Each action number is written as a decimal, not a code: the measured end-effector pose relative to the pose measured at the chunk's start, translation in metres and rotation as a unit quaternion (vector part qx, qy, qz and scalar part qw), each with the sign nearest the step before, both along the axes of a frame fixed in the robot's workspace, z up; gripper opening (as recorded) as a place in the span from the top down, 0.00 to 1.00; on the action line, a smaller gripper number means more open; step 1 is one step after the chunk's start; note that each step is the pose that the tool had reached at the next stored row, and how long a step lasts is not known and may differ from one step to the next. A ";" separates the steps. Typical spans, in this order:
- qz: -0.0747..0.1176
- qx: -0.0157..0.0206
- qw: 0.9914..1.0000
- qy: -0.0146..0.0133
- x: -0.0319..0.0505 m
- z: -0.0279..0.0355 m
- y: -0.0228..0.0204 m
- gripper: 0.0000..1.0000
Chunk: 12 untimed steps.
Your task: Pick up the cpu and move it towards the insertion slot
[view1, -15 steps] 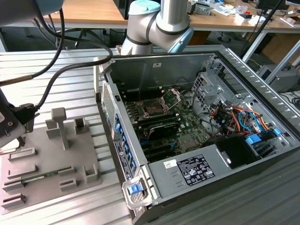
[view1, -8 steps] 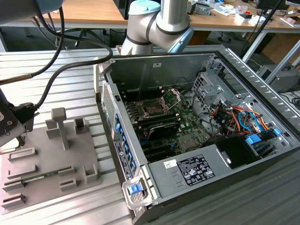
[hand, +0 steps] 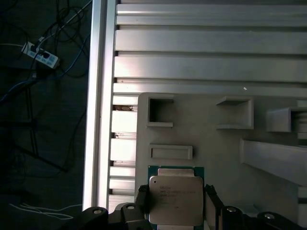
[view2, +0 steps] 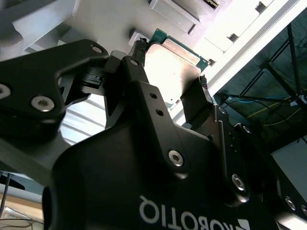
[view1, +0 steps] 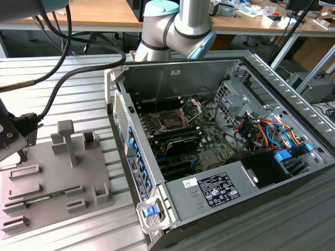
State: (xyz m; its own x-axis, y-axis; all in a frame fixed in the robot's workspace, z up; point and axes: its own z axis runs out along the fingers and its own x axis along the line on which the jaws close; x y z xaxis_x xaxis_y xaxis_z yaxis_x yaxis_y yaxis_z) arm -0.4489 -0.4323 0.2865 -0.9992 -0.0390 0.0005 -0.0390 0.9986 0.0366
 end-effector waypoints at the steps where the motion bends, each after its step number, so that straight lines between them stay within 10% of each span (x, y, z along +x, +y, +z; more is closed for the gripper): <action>1: 0.000 0.000 1.000 0.000 0.0000 0.0007 0.0000 0.45; 12: 0.000 0.000 1.000 0.000 0.0000 0.0059 0.0000 0.45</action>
State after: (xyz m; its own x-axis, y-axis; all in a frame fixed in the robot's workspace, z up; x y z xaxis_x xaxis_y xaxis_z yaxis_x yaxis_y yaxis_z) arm -0.4489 -0.4323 0.2924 -0.9992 -0.0390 0.0006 -0.0390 0.9986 0.0366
